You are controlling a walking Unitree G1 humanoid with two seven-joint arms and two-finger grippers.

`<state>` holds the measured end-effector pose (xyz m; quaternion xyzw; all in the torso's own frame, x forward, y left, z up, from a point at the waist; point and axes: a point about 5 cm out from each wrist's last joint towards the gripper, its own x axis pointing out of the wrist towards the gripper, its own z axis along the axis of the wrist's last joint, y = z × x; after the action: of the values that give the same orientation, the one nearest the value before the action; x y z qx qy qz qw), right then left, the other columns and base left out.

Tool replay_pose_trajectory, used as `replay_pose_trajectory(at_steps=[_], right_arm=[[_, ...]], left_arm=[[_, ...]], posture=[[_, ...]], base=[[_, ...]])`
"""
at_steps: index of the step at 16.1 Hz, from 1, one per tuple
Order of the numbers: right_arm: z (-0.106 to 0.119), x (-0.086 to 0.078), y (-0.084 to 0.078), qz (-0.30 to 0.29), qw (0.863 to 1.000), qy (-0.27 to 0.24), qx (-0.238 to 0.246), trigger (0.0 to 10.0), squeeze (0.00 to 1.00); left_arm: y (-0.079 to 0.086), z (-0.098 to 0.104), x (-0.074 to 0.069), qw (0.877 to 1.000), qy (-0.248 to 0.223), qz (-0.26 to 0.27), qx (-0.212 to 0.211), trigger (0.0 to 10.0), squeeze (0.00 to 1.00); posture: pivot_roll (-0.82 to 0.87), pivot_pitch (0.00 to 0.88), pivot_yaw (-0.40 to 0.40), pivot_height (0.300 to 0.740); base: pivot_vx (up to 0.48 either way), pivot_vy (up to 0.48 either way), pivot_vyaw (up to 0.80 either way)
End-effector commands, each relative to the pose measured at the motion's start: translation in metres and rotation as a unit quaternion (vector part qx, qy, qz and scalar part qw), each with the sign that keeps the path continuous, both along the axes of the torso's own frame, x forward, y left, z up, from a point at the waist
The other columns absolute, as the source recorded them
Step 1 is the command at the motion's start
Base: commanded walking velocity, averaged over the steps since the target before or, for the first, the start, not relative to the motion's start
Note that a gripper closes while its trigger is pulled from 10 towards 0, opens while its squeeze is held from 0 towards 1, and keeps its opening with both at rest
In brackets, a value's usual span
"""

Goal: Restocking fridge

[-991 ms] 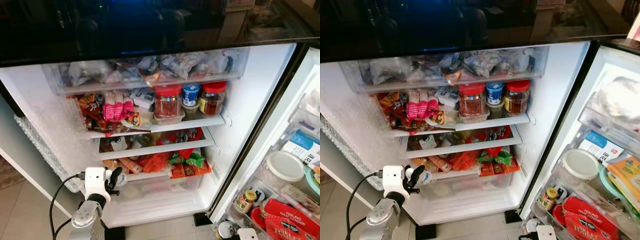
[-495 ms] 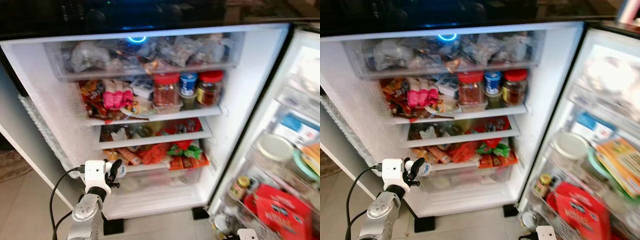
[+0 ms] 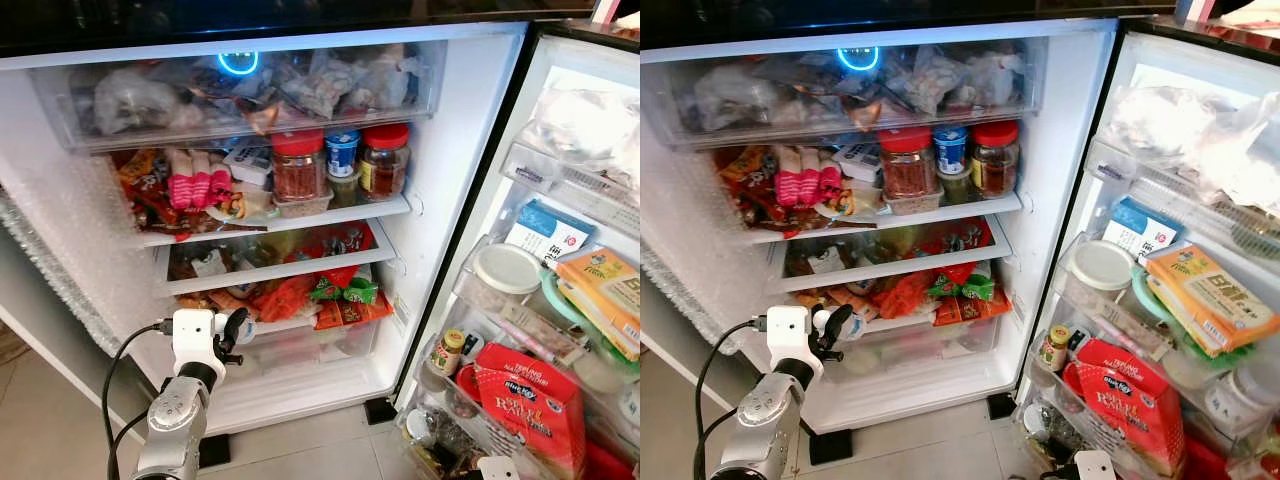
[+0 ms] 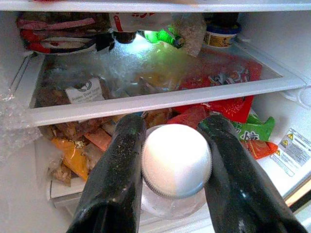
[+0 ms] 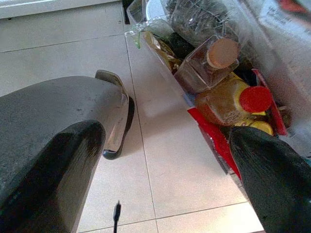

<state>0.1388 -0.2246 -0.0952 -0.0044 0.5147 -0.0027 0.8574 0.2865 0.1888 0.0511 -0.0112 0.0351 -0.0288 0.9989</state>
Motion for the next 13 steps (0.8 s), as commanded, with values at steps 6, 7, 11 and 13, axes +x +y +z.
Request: replay_pose_trajectory(at_steps=[6,7,11,13], right_arm=[[-0.0006,-0.0003,0.0028,0.006,1.0,0.002,0.008,10.0,0.0],[-0.0005,0.0001,0.0026,0.011,1.0,0.003,0.005,10.0,0.0],[0.0002,0.0014,0.0034,0.002,1.0,-0.008,0.013,10.0,0.0],[0.0003,0.0014,0.0027,-0.001,1.0,-0.009,0.011,10.0,0.0]], left_arm=[[0.0033,0.0037,0.0003,1.0,-0.001,0.012,0.003,10.0,0.0],[0.0033,0.0038,0.0004,1.0,-0.001,0.013,0.003,10.0,0.0],[0.0018,0.0035,0.0009,1.0,0.001,0.011,0.001,10.0,0.0],[0.0014,0.0051,0.0021,1.0,-0.003,0.013,0.001,10.0,0.0]], posture=[[-0.02,0.0,-0.013,0.654],[-0.02,0.0,-0.013,0.654],[-0.02,0.0,-0.013,0.636],[-0.02,0.0,-0.015,0.636]], base=[[0.0,0.0,0.0],[0.0,0.0,0.0],[0.0,0.0,0.0],[0.0,0.0,0.0]])
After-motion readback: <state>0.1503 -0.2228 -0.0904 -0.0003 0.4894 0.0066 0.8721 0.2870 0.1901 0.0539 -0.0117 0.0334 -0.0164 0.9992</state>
